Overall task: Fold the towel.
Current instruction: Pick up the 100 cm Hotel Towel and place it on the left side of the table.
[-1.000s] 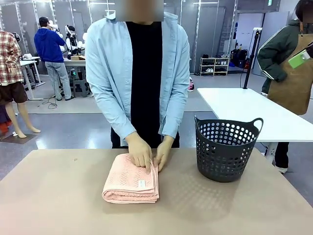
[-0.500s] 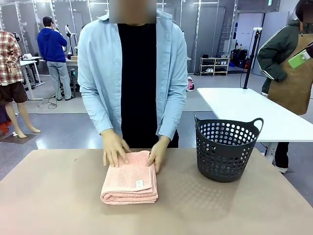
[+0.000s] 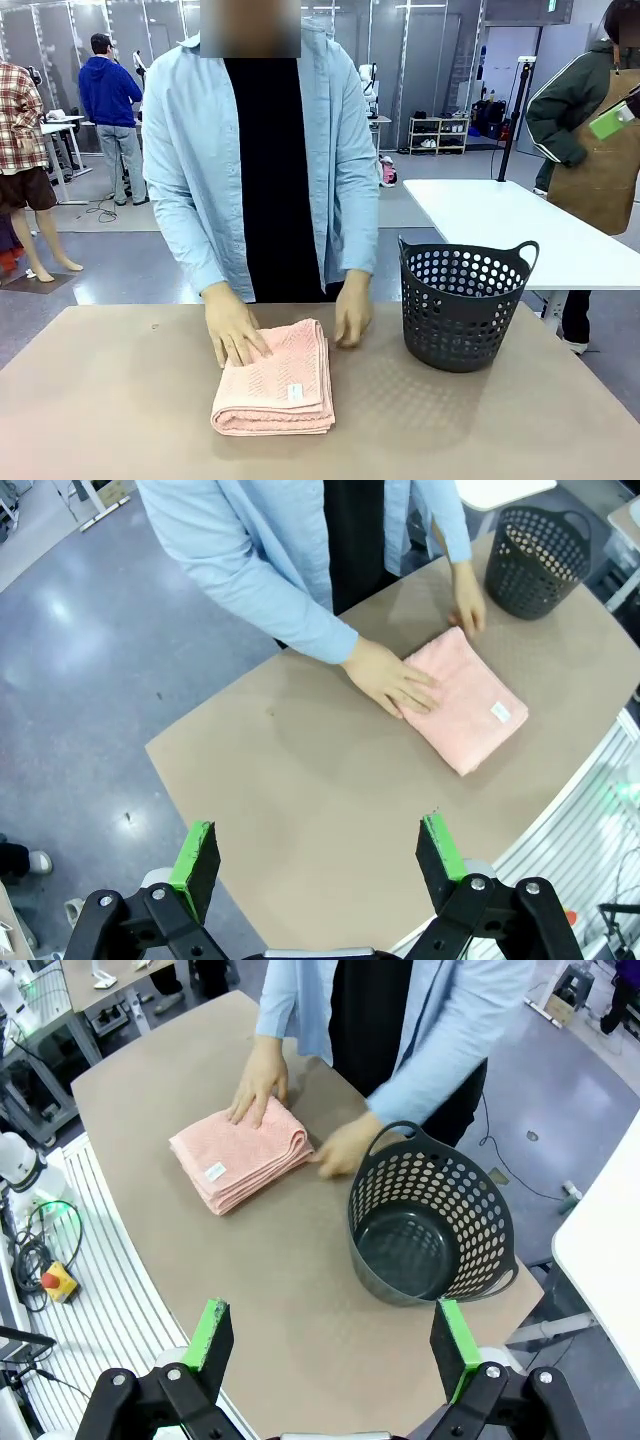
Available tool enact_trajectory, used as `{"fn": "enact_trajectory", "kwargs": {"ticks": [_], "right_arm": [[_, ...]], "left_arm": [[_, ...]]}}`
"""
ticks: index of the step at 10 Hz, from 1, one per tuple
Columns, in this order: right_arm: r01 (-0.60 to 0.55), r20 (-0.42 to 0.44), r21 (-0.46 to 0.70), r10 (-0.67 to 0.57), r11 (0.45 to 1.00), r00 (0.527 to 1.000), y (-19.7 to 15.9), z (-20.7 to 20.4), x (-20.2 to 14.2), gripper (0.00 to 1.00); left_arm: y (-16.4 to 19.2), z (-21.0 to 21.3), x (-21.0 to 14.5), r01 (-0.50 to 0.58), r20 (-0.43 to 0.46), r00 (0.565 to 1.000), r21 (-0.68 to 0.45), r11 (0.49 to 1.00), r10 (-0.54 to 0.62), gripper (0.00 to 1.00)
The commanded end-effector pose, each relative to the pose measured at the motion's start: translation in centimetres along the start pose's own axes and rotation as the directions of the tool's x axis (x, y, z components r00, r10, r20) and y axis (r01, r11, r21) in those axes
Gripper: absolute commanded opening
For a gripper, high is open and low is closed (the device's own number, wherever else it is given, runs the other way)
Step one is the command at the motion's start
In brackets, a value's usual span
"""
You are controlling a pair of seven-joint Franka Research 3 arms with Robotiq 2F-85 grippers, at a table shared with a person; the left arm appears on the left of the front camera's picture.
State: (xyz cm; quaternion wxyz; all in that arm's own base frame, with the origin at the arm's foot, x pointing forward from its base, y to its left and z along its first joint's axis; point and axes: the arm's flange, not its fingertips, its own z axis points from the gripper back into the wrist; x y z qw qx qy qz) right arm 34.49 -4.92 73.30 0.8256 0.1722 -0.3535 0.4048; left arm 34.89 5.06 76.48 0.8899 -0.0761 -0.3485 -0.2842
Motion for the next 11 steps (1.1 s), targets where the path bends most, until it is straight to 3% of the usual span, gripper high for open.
{"fn": "enact_trajectory", "kwargs": {"ticks": [1, 9, 11], "right_arm": [[0.011, -0.007, -0.009, -0.011, 1.000, 1.000, 0.1, 0.1, 0.1, 1.00], [0.011, -0.007, -0.009, -0.011, 1.000, 1.000, 0.1, 0.1, 0.1, 1.00], [0.011, -0.007, -0.009, -0.011, 1.000, 1.000, 0.1, 0.1, 0.1, 1.00]], "left_arm": [[0.0, 0.0, 0.2, -0.004, 0.000, 1.000, 0.004, 1.000, 0.004, 1.00], [0.0, 0.0, 0.0, 0.000, 0.000, 1.000, 0.000, 1.000, 0.000, 1.00], [3.1, -3.4, 1.5, -0.329, -0.120, 0.943, -0.209, 0.921, 0.310, 1.00]]}}
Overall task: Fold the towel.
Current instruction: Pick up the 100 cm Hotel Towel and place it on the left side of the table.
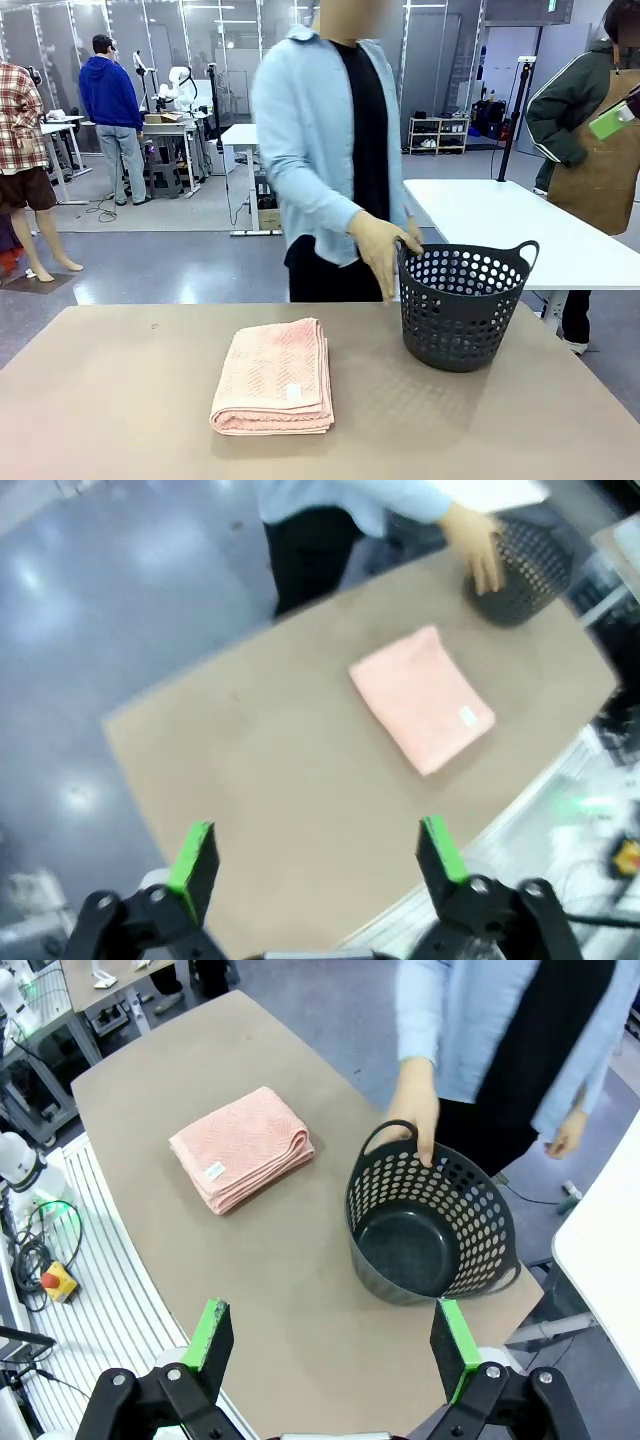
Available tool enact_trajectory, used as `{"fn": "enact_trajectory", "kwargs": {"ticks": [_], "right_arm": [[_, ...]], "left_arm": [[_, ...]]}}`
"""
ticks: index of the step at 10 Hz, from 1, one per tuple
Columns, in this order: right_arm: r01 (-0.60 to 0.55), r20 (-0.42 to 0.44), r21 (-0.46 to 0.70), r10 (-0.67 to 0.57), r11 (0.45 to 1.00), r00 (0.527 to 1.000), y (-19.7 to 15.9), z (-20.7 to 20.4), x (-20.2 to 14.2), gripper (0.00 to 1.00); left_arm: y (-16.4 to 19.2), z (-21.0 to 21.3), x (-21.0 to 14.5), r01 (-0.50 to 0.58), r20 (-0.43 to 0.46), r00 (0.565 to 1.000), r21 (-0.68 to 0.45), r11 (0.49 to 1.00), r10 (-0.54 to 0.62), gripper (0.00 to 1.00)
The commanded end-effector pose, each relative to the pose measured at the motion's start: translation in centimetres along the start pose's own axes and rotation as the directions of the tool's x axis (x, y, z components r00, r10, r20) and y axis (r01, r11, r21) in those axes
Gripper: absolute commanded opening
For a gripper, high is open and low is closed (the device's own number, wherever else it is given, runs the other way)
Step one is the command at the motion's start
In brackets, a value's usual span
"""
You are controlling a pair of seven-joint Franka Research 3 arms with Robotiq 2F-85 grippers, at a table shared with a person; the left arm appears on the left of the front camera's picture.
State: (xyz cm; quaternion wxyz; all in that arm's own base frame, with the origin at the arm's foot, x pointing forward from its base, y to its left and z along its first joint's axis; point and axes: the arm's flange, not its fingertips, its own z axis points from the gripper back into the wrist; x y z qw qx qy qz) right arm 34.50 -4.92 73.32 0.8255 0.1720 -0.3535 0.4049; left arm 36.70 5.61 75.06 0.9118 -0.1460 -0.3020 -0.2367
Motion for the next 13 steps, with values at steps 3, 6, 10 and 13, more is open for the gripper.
{"fn": "enact_trajectory", "kwargs": {"ticks": [3, 6, 10, 13], "right_arm": [[0.011, -0.007, -0.009, -0.011, 1.000, 1.000, 0.1, 0.1, 0.1, 1.00], [0.011, -0.007, -0.009, -0.011, 1.000, 1.000, 0.1, 0.1, 0.1, 1.00], [0.011, -0.007, -0.009, -0.011, 1.000, 1.000, 0.1, 0.1, 0.1, 1.00], [0.011, -0.007, -0.009, -0.011, 1.000, 1.000, 0.1, 0.1, 0.1, 1.00]], "left_arm": [[3.2, -10.3, -0.7, -0.360, -0.177, 0.927, -0.184, 0.914, 0.330, 1.00], [3.7, -19.8, -7.2, -0.491, -0.242, 0.867, -0.276, 0.826, 0.435, 1.00], [3.4, -28.0, -12.8, -0.579, -0.238, 0.815, -0.353, 0.734, 0.529, 1.00], [3.0, -29.7, -12.9, -0.556, -0.263, 0.831, -0.374, 0.742, 0.490, 1.00]]}}
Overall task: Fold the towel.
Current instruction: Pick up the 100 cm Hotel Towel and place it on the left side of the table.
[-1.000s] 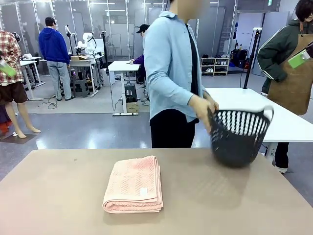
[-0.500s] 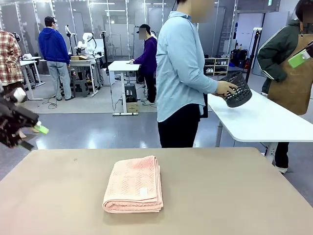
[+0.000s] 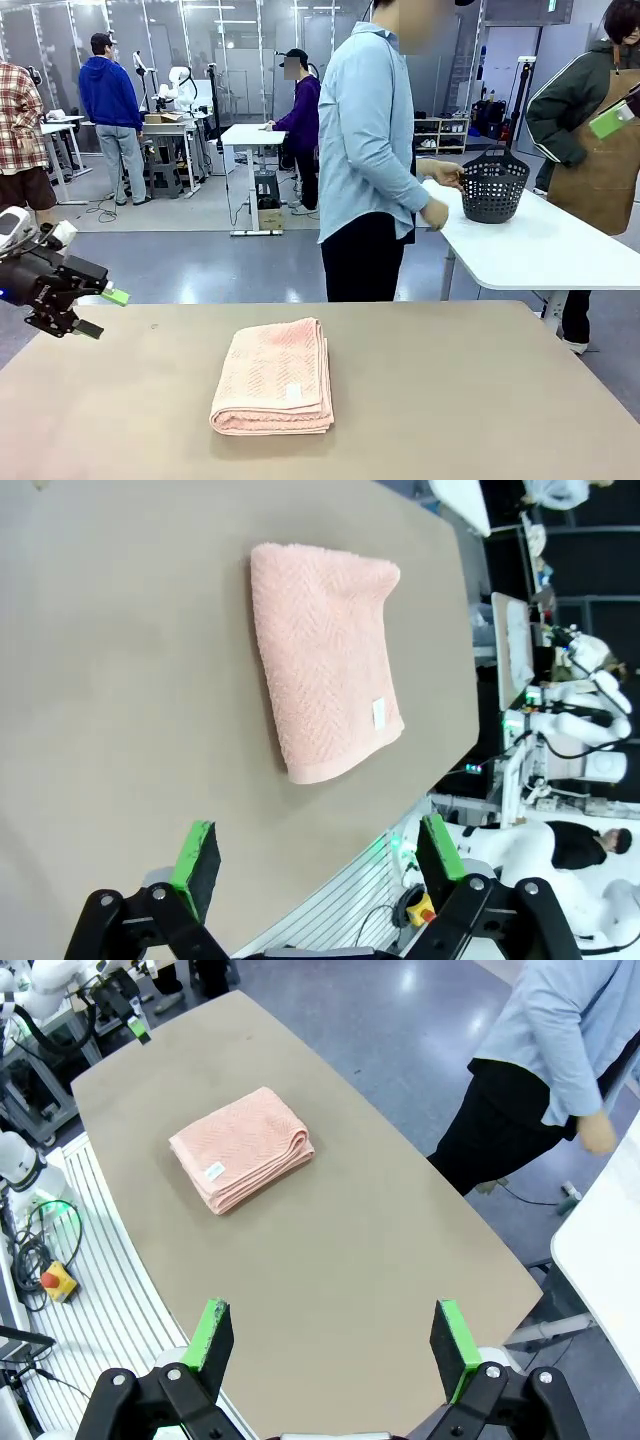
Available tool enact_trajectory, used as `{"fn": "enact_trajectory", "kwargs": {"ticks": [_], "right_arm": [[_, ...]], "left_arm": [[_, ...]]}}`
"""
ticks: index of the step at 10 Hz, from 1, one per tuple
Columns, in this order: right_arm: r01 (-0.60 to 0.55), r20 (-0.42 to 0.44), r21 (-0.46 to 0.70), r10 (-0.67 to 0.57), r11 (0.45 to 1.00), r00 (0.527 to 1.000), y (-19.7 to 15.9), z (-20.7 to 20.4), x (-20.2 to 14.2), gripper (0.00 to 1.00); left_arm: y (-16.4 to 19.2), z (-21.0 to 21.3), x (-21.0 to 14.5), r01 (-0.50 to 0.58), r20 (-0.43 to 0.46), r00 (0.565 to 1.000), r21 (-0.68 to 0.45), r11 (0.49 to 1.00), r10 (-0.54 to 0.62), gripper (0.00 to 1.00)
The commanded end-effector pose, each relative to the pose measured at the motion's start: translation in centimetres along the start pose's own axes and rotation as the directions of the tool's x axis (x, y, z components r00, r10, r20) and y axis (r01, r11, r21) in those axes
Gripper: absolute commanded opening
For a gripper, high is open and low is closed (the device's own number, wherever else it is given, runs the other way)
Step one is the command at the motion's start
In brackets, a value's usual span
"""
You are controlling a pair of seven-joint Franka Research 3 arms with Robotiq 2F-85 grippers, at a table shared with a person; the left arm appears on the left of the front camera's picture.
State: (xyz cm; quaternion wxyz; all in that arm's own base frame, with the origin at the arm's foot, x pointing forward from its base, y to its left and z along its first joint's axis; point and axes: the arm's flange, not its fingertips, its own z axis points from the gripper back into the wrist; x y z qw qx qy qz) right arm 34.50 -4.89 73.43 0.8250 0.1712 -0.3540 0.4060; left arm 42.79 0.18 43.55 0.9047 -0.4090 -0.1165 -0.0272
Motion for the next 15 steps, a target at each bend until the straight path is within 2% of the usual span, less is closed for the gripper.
{"fn": "enact_trajectory", "kwargs": {"ticks": [1, 5, 6, 7, 8, 9, 11, 15], "right_arm": [[0.014, -0.007, -0.009, -0.014, 1.000, 1.000, 0.1, 0.0, 0.0, 1.00], [0.014, -0.007, -0.009, -0.014, 1.000, 1.000, 0.1, 0.0, 0.0, 1.00], [0.014, -0.007, -0.009, -0.014, 1.000, 1.000, 0.1, 0.0, 0.0, 1.00], [0.014, -0.007, -0.009, -0.014, 1.000, 1.000, 0.1, 0.0, 0.0, 1.00], [0.014, -0.007, -0.009, -0.014, 1.000, 1.000, 0.1, 0.0, 0.0, 1.00], [0.014, -0.007, -0.009, -0.014, 1.000, 1.000, 0.1, 0.0, 0.0, 1.00], [0.014, -0.007, -0.009, -0.014, 1.000, 1.000, 0.1, 0.0, 0.0, 1.00], [0.014, -0.007, -0.009, -0.014, 1.000, 1.000, 0.1, 0.0, 0.0, 1.00]], "left_arm": [[0.2, 0.7, -0.1, -0.012, 0.012, 1.000, -0.002, 1.000, 0.012, 1.00], [0.4, 0.4, 0.0, -0.009, 0.007, 1.000, 0.005, 1.000, 0.009, 1.00], [0.5, -2.9, 0.4, -0.026, -0.010, 1.000, -0.006, 1.000, 0.026, 1.00], [1.6, -6.5, -0.2, -0.050, -0.024, 0.998, 0.036, 0.998, 0.051, 1.00], [2.4, -8.4, -0.6, -0.092, -0.007, 0.996, 0.023, 0.996, 0.092, 1.00], [2.9, -9.8, -1.0, -0.098, 0.039, 0.995, 0.064, 0.993, 0.096, 1.00], [4.2, -12.0, -1.1, -0.146, 0.062, 0.987, 0.002, 0.989, 0.145, 1.00], [4.9, -17.2, -0.9, -0.156, 0.040, 0.987, -0.061, 0.986, 0.158, 1.00]]}}
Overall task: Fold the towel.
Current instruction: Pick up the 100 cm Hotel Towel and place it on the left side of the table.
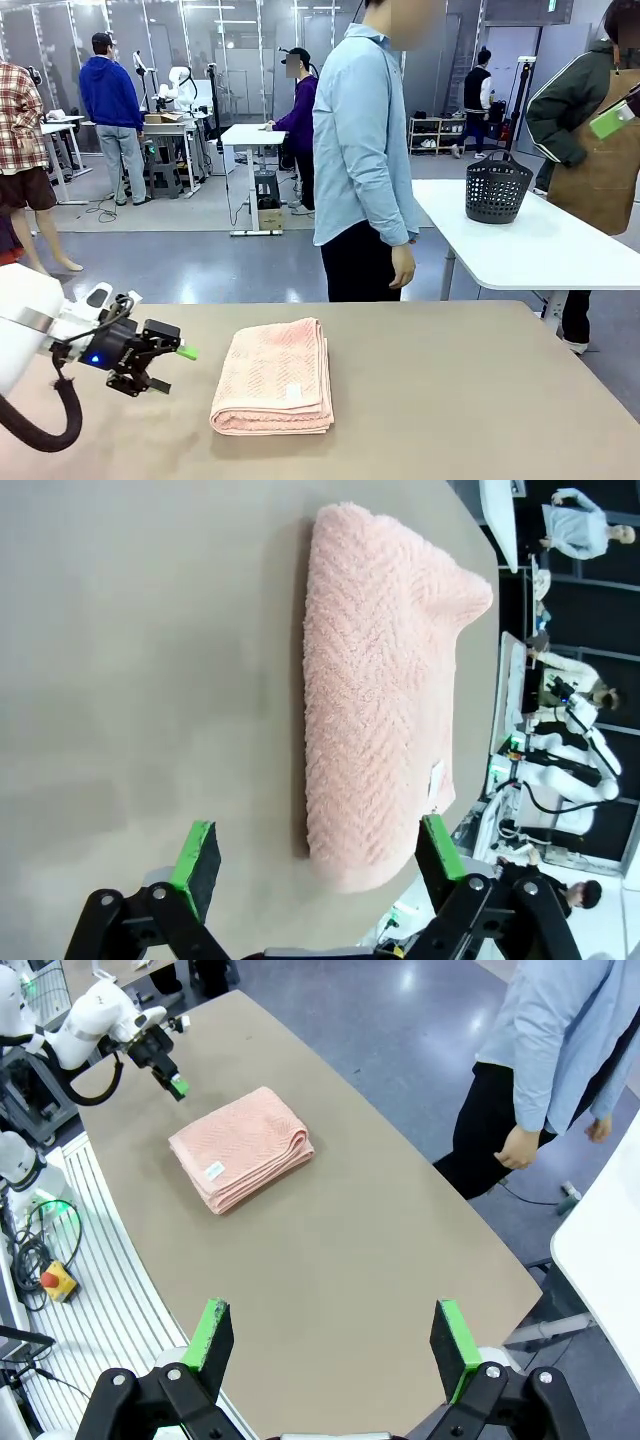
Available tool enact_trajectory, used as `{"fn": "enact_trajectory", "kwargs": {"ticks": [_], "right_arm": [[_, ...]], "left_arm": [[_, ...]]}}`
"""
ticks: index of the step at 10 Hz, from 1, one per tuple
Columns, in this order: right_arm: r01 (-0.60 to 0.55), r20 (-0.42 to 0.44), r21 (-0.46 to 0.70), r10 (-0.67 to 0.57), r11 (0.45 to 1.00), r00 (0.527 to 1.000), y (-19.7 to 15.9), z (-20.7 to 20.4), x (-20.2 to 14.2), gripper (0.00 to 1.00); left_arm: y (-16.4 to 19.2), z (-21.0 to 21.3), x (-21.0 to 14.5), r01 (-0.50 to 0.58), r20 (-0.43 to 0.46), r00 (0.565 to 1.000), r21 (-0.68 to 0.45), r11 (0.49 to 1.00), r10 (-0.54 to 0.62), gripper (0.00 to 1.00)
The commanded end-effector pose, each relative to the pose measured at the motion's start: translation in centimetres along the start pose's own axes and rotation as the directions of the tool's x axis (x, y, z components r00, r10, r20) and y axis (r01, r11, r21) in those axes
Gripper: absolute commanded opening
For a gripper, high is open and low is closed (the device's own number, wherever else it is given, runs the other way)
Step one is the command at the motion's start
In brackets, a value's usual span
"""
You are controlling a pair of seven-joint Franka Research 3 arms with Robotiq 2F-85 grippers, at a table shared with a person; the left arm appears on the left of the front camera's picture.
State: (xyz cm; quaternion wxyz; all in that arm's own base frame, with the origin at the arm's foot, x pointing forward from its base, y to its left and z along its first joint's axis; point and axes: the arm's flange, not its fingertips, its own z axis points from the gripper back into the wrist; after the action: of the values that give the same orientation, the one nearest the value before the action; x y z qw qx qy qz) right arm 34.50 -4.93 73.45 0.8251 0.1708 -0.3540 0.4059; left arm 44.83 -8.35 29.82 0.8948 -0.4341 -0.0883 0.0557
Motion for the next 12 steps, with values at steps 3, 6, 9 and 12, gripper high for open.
{"fn": "enact_trajectory", "kwargs": {"ticks": [3, 6, 9, 12], "right_arm": [[0.014, -0.007, -0.008, -0.014, 1.000, 1.000, 0.1, 0.0, 0.0, 1.00], [0.014, -0.007, -0.008, -0.014, 1.000, 1.000, 0.1, 0.0, 0.0, 1.00], [0.014, -0.007, -0.008, -0.014, 1.000, 1.000, 0.1, 0.0, 0.0, 1.00], [0.014, -0.007, -0.008, -0.014, 1.000, 1.000, 0.1, 0.0, 0.0, 1.00]], "left_arm": [[-0.6, -4.9, 1.5, 0.003, 0.021, 1.000, -0.061, 0.998, -0.002, 1.00], [-0.5, -6.5, 1.6, -0.031, 0.021, 0.999, -0.079, 0.996, 0.033, 1.00], [-1.1, -7.6, 1.8, -0.031, 0.007, 0.999, -0.120, 0.992, 0.032, 1.00], [-1.4, -9.1, 2.6, -0.047, -0.004, 0.999, -0.126, 0.991, 0.047, 1.00]]}}
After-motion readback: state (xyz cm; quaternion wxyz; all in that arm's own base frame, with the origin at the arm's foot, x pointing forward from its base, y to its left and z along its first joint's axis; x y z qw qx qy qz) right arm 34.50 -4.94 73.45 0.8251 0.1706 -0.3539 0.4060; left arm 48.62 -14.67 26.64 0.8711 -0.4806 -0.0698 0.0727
